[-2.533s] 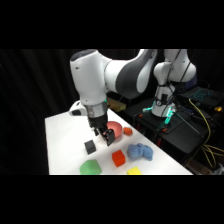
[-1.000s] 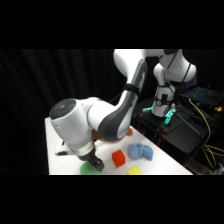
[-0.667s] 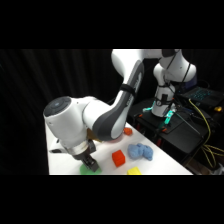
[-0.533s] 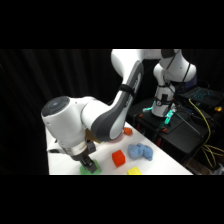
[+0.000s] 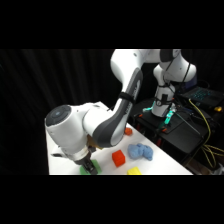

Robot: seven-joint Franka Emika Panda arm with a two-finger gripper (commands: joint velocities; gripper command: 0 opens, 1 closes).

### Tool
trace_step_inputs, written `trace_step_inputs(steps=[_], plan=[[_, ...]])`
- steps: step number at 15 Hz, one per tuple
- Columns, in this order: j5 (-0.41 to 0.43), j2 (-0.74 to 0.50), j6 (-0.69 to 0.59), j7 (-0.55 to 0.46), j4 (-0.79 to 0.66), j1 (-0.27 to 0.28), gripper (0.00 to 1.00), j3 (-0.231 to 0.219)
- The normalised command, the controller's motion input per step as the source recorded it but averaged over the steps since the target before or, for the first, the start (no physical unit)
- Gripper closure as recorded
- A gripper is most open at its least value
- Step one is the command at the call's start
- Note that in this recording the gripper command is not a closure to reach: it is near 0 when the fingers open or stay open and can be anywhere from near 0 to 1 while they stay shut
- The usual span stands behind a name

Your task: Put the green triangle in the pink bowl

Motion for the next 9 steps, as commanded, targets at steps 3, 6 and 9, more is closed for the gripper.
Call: trace_step_inputs(steps=[3, 6, 9], plan=[[0.04, 0.04, 0.03, 0.02, 0.07, 0.045, 0.0, -0.048], [0.047, 0.02, 0.04, 0.01, 0.02, 0.045, 0.0, -0.039], [0.063, 0.03, 0.03, 0.01, 0.02, 0.035, 0.0, -0.032]])
